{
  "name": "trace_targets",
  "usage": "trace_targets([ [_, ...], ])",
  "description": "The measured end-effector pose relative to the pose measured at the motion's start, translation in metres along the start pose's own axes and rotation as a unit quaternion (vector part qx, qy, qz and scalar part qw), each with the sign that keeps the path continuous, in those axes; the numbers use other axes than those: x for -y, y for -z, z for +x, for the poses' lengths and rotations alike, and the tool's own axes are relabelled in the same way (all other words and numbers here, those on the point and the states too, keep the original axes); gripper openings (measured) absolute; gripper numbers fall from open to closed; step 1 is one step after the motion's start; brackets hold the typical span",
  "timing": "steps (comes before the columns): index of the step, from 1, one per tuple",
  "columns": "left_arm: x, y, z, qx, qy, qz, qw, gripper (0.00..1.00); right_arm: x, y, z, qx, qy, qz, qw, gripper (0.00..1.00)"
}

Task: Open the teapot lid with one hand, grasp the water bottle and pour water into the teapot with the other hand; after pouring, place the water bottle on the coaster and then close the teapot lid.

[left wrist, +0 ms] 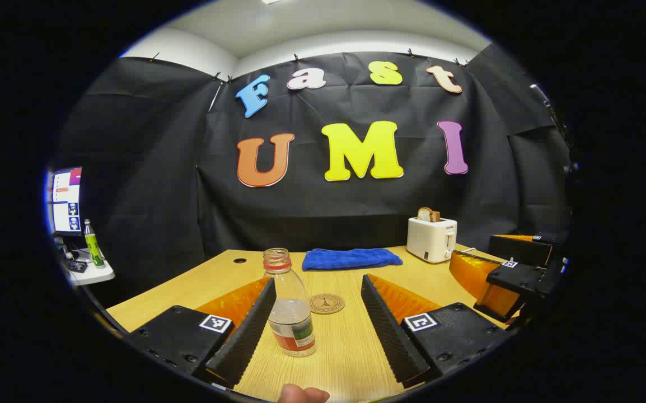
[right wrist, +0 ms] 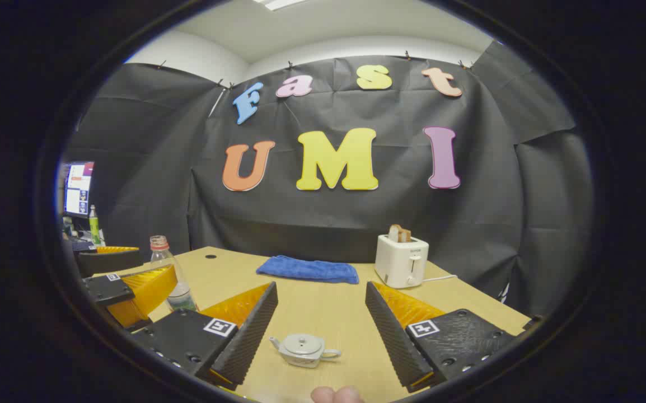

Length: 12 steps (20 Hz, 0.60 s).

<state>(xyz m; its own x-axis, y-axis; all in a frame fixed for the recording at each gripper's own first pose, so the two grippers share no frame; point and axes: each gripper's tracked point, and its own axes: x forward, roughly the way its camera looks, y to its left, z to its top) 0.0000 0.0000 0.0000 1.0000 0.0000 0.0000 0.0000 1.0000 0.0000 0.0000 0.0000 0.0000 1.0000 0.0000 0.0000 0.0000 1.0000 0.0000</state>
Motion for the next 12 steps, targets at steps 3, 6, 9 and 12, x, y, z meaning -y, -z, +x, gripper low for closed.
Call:
trace_targets([
  [3, -0.0034, 0.0014, -0.0011, -0.005, -0.004, -0.001, 1.0, 0.96, 0.0017, 0.0018, 0.0002, 0.0, 0.005, -0.002, 1.0, 0.97],
  [6, -0.0028, 0.0043, -0.0011, -0.012, -0.003, 0.0, 1.0, 0.96, 0.0013, 0.0013, 0.001, 0.001, 0.006, -0.004, 1.0, 0.98],
  [9, -0.0025, 0.0048, -0.0007, -0.012, 0.0, 0.003, 1.0, 0.96, -0.0017, 0.0031, 0.0004, 0.0, 0.001, -0.004, 1.0, 0.97],
  [12, -0.001, 0.004, -0.0004, -0.011, 0.001, 0.004, 1.0, 0.96, -0.0021, 0.0067, 0.0006, -0.006, -0.004, -0.001, 1.0, 0.95],
])
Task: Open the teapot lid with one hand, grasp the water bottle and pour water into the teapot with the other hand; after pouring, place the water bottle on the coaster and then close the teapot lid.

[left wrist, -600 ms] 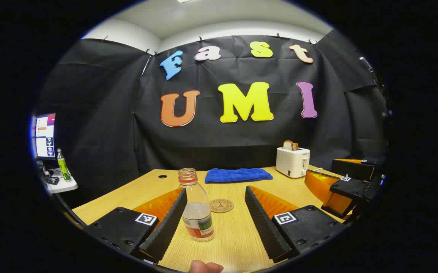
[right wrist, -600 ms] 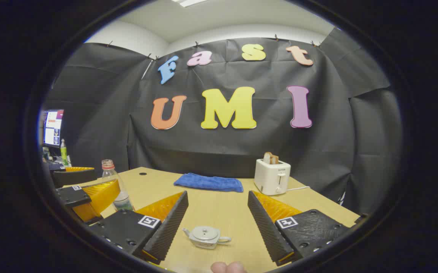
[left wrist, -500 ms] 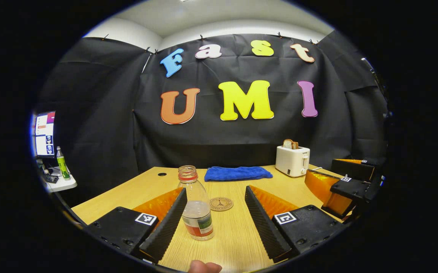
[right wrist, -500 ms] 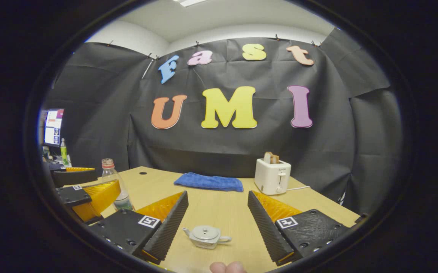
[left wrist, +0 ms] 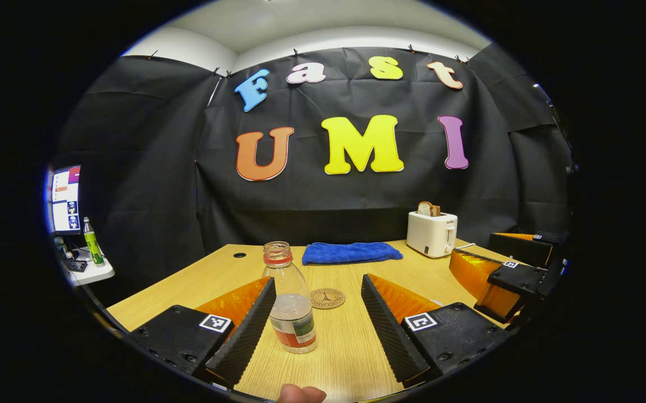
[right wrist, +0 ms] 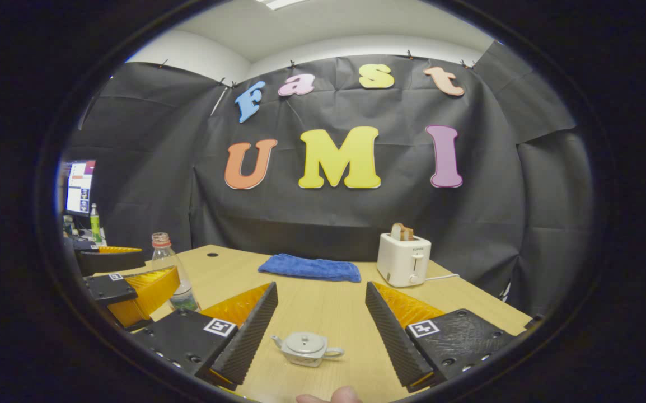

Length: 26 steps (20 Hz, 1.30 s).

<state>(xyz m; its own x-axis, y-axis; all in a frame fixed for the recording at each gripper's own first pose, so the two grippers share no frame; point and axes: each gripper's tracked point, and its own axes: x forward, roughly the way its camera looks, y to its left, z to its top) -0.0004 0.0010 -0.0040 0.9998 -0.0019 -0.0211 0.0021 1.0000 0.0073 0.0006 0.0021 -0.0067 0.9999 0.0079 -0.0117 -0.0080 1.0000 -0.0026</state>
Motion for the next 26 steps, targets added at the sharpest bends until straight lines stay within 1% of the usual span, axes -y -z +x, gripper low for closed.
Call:
trace_targets([
  [4, 0.002, 0.0, -0.001, -0.001, 0.003, -0.003, 1.0, 0.96, -0.002, 0.006, 0.0, -0.001, -0.007, 0.007, 1.0, 0.96],
  [7, -0.002, -0.001, -0.002, 0.0, -0.002, -0.003, 1.0, 0.96, -0.006, 0.015, 0.006, -0.007, -0.011, 0.011, 1.0, 0.95],
  [8, -0.003, -0.001, -0.002, 0.0, -0.003, -0.004, 1.0, 0.96, -0.006, 0.02, 0.008, -0.011, -0.011, 0.01, 1.0, 0.98],
  [10, -0.005, -0.005, -0.003, 0.003, -0.005, -0.006, 1.0, 0.96, -0.007, 0.031, 0.014, -0.021, -0.009, 0.01, 1.0, 0.98],
  [12, -0.009, -0.005, -0.004, 0.004, -0.008, -0.008, 1.0, 0.96, -0.008, 0.043, 0.021, -0.03, -0.007, 0.01, 0.999, 0.95],
  [13, -0.011, -0.005, -0.002, 0.002, -0.01, -0.01, 1.0, 0.96, -0.009, 0.048, 0.025, -0.035, -0.007, 0.006, 0.999, 0.95],
  [14, -0.012, -0.005, -0.004, 0.002, -0.011, -0.011, 1.0, 0.96, -0.012, 0.054, 0.029, -0.04, -0.008, 0.001, 0.999, 0.98],
  [15, -0.014, -0.006, -0.004, 0.001, -0.011, -0.013, 1.0, 0.96, -0.013, 0.06, 0.034, -0.045, -0.007, -0.005, 0.999, 0.96],
  [16, -0.015, -0.006, -0.004, 0.001, -0.011, -0.014, 1.0, 0.96, -0.013, 0.066, 0.038, -0.052, -0.008, -0.01, 0.999, 0.98],
  [17, -0.015, -0.006, -0.004, 0.001, -0.01, -0.015, 1.0, 0.96, -0.015, 0.071, 0.042, -0.058, -0.01, -0.012, 0.998, 0.96],
  [19, -0.017, -0.007, -0.004, 0.001, -0.011, -0.014, 1.0, 0.96, -0.018, 0.082, 0.048, -0.069, -0.015, -0.011, 0.997, 0.95],
  [21, -0.02, -0.007, -0.004, 0.001, -0.014, -0.015, 1.0, 0.96, -0.02, 0.086, 0.052, -0.075, -0.012, -0.012, 0.997, 0.84],
  [22, -0.023, -0.007, -0.004, 0.0, -0.016, -0.016, 1.0, 0.96, -0.021, 0.09, 0.055, -0.079, -0.011, -0.014, 0.997, 0.72],
  [23, -0.025, -0.007, -0.004, 0.0, -0.017, -0.017, 1.0, 0.96, -0.022, 0.091, 0.058, -0.081, -0.011, -0.015, 0.997, 0.66],
  [24, -0.025, -0.007, -0.003, 0.0, -0.018, -0.017, 1.0, 0.96, -0.023, 0.094, 0.06, -0.084, -0.01, -0.017, 0.996, 0.56],
  [25, -0.025, -0.006, -0.003, -0.001, -0.019, -0.017, 1.0, 0.96, -0.023, 0.097, 0.063, -0.088, -0.01, -0.02, 0.996, 0.5],
  [26, -0.027, -0.005, -0.003, -0.002, -0.02, -0.016, 1.0, 0.96, -0.025, 0.101, 0.065, -0.094, -0.011, -0.023, 0.995, 0.4],
])
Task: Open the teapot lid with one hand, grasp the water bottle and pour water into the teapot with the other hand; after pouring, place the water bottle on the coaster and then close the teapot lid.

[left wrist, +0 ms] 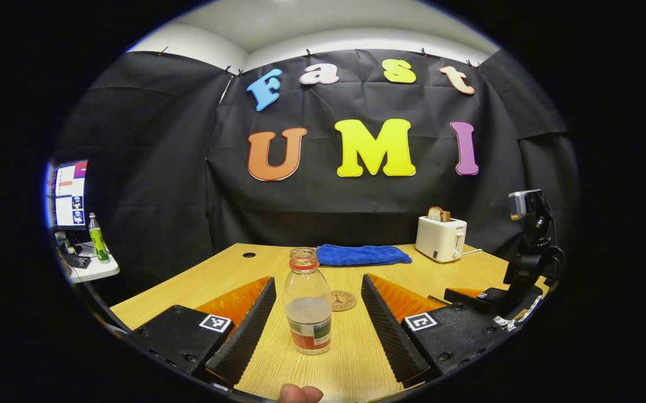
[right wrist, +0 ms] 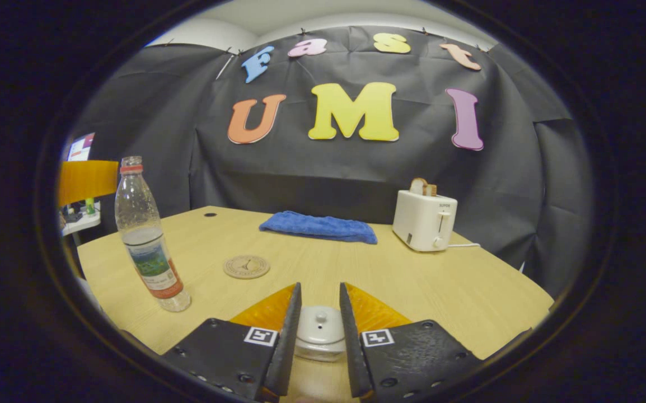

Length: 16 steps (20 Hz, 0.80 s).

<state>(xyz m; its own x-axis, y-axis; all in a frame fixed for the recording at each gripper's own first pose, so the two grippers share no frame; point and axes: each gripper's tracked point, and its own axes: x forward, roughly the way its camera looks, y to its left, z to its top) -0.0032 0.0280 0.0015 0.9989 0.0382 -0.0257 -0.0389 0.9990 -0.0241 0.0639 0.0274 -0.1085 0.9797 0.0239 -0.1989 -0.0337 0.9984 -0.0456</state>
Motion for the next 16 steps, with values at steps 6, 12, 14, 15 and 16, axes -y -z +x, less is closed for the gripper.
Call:
trace_targets([
  [6, -0.006, 0.0, 0.002, -0.003, -0.003, -0.001, 1.0, 0.96, 0.004, 0.008, 0.005, -0.01, 0.003, 0.002, 1.0, 0.1],
  [12, -0.005, 0.013, -0.001, -0.016, -0.004, 0.005, 1.0, 0.96, 0.002, 0.004, 0.006, -0.002, -0.008, 0.005, 1.0, 0.0],
  [14, -0.006, 0.028, -0.007, -0.034, -0.003, 0.015, 0.999, 0.96, 0.003, 0.003, 0.004, -0.003, -0.015, 0.012, 1.0, 0.02],
  [15, -0.011, 0.037, -0.01, -0.043, -0.006, 0.022, 0.999, 0.96, 0.003, 0.003, 0.005, -0.007, -0.02, 0.019, 1.0, 0.02],
  [16, -0.01, 0.041, -0.012, -0.043, -0.003, 0.024, 0.999, 0.97, 0.004, 0.001, 0.005, -0.005, -0.022, 0.023, 0.999, 0.0],
])
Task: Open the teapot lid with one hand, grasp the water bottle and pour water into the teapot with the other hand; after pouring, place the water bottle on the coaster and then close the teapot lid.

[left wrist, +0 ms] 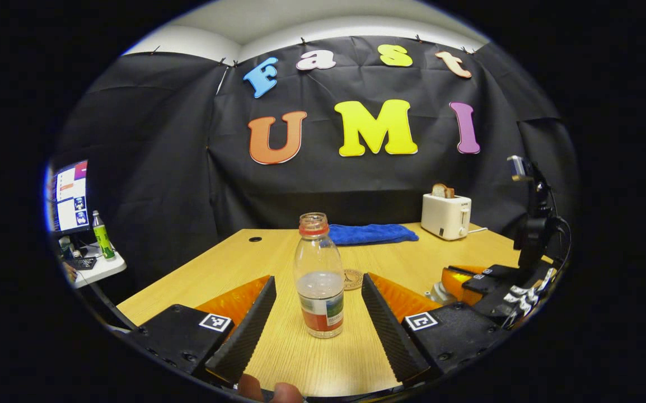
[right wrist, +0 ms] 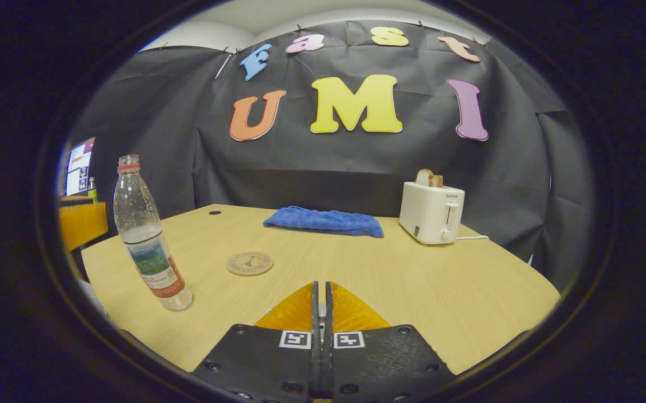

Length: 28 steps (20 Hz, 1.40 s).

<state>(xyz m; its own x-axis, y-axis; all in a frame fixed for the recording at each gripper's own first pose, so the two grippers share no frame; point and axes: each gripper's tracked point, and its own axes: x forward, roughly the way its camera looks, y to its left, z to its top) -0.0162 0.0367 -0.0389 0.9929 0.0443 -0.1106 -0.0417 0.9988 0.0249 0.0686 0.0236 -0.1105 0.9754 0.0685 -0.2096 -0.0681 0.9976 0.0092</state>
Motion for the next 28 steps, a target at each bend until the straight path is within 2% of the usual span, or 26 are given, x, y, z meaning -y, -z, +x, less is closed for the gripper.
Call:
trace_targets([
  [5, 0.003, 0.022, 0.003, -0.019, 0.012, -0.017, 1.0, 0.96, 0.004, -0.022, -0.008, 0.021, -0.007, 0.003, 1.0, 0.01],
  [13, 0.01, 0.05, 0.031, -0.048, 0.023, -0.011, 0.998, 0.97, 0.02, -0.048, -0.027, 0.046, 0.0, -0.007, 0.999, 0.0],
  [20, -0.002, 0.075, 0.059, -0.083, 0.006, -0.032, 0.996, 0.97, 0.031, -0.049, -0.032, 0.05, 0.008, -0.02, 0.999, 0.0],
  [26, 0.007, 0.08, 0.069, -0.092, 0.024, -0.038, 0.995, 0.96, 0.044, -0.04, -0.03, 0.034, 0.015, -0.012, 0.999, 0.0],
  [27, 0.006, 0.079, 0.07, -0.091, 0.023, -0.035, 0.995, 0.94, 0.045, -0.04, -0.031, 0.034, 0.015, -0.011, 0.999, 0.0],
  [28, 0.006, 0.079, 0.071, -0.09, 0.022, -0.033, 0.995, 0.85, 0.047, -0.041, -0.033, 0.036, 0.015, -0.01, 0.999, 0.0],
])
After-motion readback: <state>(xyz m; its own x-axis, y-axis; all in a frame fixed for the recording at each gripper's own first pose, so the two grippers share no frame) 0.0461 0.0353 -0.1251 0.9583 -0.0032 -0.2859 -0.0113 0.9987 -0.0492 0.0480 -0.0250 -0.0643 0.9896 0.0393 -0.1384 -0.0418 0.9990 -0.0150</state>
